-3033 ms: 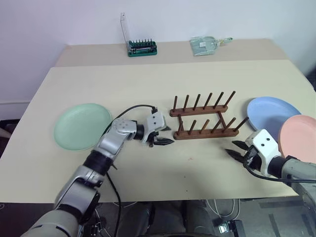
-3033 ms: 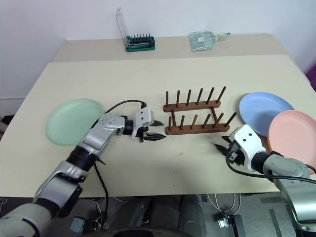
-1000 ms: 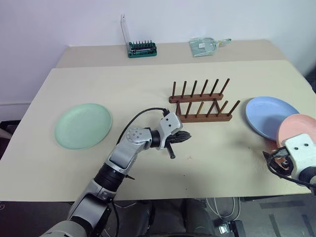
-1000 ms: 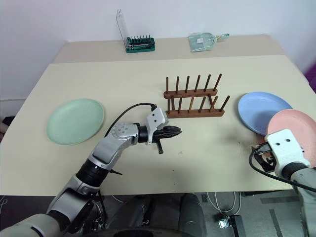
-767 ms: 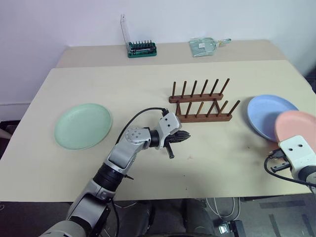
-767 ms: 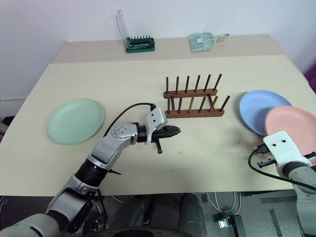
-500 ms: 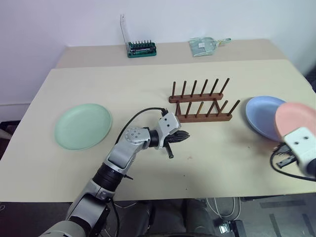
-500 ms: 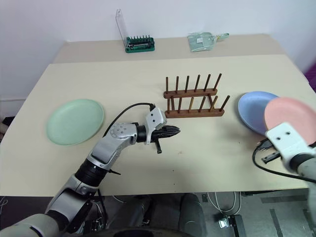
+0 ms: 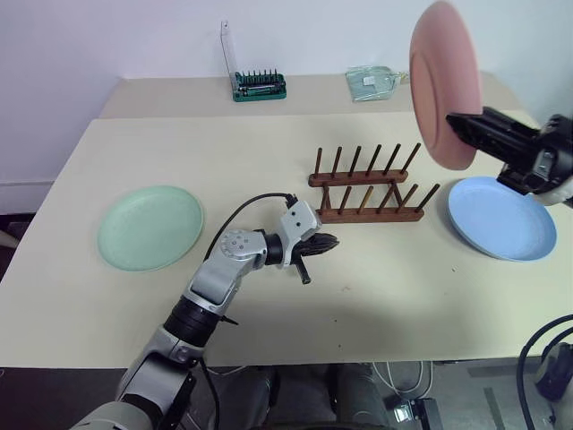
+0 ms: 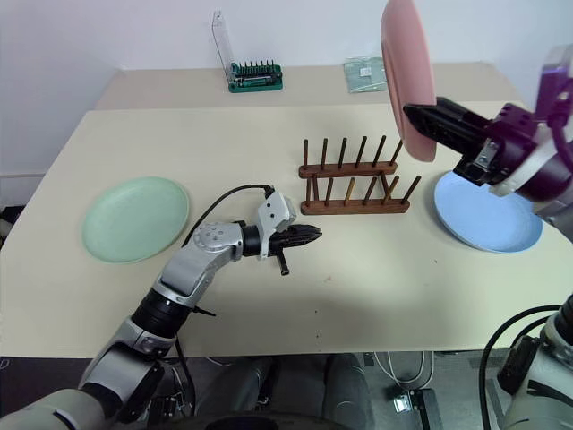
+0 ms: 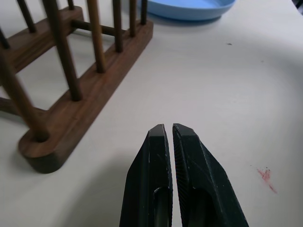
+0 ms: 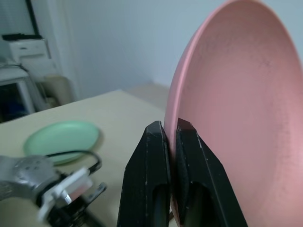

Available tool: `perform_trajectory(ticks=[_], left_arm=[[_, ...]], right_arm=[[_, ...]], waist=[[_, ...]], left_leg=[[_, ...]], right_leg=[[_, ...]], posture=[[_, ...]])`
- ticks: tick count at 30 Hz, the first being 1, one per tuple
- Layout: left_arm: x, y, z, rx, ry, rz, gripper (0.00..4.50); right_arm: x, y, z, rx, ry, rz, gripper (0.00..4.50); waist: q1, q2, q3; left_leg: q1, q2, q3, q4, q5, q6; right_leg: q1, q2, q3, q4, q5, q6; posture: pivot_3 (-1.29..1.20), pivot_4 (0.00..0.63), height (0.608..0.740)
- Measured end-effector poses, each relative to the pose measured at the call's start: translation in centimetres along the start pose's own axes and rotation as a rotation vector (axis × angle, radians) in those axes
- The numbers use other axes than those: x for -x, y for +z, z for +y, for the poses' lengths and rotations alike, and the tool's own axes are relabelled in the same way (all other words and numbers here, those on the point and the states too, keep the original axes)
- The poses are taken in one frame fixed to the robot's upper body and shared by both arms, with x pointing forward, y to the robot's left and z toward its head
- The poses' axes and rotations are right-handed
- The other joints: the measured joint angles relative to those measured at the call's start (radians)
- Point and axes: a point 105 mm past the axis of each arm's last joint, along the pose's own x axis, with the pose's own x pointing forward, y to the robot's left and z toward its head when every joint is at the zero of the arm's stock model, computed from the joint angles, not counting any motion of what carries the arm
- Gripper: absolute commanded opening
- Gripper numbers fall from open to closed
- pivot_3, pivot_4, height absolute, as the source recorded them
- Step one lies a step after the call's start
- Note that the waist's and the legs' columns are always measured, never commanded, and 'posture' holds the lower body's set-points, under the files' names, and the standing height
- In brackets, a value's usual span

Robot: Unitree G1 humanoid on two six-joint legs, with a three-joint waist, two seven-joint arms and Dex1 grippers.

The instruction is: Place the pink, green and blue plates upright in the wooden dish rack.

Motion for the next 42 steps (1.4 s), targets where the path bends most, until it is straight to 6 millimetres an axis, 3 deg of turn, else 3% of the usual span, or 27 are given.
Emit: perform_trajectory(ticks=[3,7,16,19,23,29,34,37,38,40,42], left_arm=[[0.3,0.1,-0.1,0.0,0.006,0.0,0.2],[0.7,-0.3,-0.2,0.014,0.026,0.003,0.2],[0.7,-0.2,-0.1,0.023,0.04,0.003,0.2],[0.7,-0.1,-0.1,0.02,0.039,0.001,0.2],[0.6,0.2,-0.1,0.018,0.036,-0.006,0.2],[0.8,0.1,-0.1,0.019,0.041,0.0,0.2],[1.1,-0.2,-0.1,0.023,0.054,0.008,0.2],[1.6,0.4,0.7,0.061,0.123,-0.04,1.06],[2.0,1.0,1.2,0.079,0.161,-0.076,1.53],[3.8,3.3,3.5,0.115,0.322,-0.195,2.5],[7.3,5.3,6.5,0.11,0.572,-0.274,3.52]], right_arm=[[-0.1,-1.4,-2.0,-0.106,-0.024,0.01,0.05],[-0.4,-1.4,-3.1,-0.149,-0.028,-0.01,0.05],[-0.1,-2.4,-5.0,-0.282,-0.058,-0.035,0.05],[-0.3,-2.2,-5.3,-0.308,-0.056,-0.048,0.93],[-0.6,-1.7,-5.4,-0.288,-0.055,-0.058,2.94],[-0.4,-0.7,-8.5,-0.011,-0.316,-0.061,2.94],[2.9,-0.6,-9.2,0.137,-0.445,-0.003,2.94],[4.2,-1.0,-7.6,0.21,-0.423,0.057,3.01],[4.0,-0.9,-6.7,0.234,-0.386,0.071,3.01],[3.4,-0.2,-4.3,0.28,-0.278,0.082,3.01],[2.6,0.1,-1.0,0.353,-0.131,0.134,3.01]], waist=[[-0.001,0.003,-0.001],[-0.002,0.004,-0.002],[-0.001,0.004,-0.002],[-0.002,0.005,-0.002],[-0.003,0.005,-0.002],[-0.001,0.005,-0.002],[0.0,0.005,-0.002],[-0.005,0.007,-0.003],[-0.008,0.008,-0.003],[-0.009,0.009,-0.002],[-0.006,0.009,-0.003]], left_leg=[[-0.003,0.0,0.001,0.0,-0.001,0.0],[-0.011,0.002,0.002,0.001,0.001,-0.002],[-0.011,0.003,0.003,0.002,0.002,-0.005],[-0.011,0.003,0.003,0.002,0.003,-0.005],[-0.011,0.003,0.003,0.002,0.002,-0.005],[-0.011,0.003,0.004,0.002,0.003,-0.005],[-0.012,0.003,0.004,0.002,0.002,-0.005],[-0.012,0.004,0.005,0.002,0.002,-0.005],[-0.011,0.005,0.006,0.002,0.002,-0.005],[-0.01,0.007,0.007,0.002,0.003,-0.006],[-0.009,0.009,0.007,0.002,0.004,-0.008]], right_leg=[[-0.004,0.0,0.0,0.001,0.0,0.0],[-0.013,0.001,0.0,0.003,0.001,-0.002],[-0.013,0.002,0.0,0.003,0.005,-0.003],[-0.013,0.002,0.0,0.003,0.006,-0.003],[-0.013,0.003,0.0,0.003,0.006,-0.003],[-0.014,0.003,0.0,0.003,0.006,-0.003],[-0.014,0.003,0.0,0.002,0.006,-0.003],[-0.015,0.003,0.001,0.003,0.006,-0.003],[-0.015,0.004,0.001,0.003,0.006,-0.004],[-0.015,0.005,0.001,0.004,0.007,-0.005],[-0.014,0.007,0.001,0.004,0.008,-0.006]], posture=[[0.0,0.15,0.74],[0.0,0.15,0.74],[0.0,0.15,0.74],[0.0,0.15,0.74],[0.0,0.15,0.74],[0.0,0.15,0.74],[0.0,0.15,0.74],[0.0,0.15,0.74],[0.0,0.15,0.74],[0.0,0.15,0.74],[0.0,0.15,0.74]])
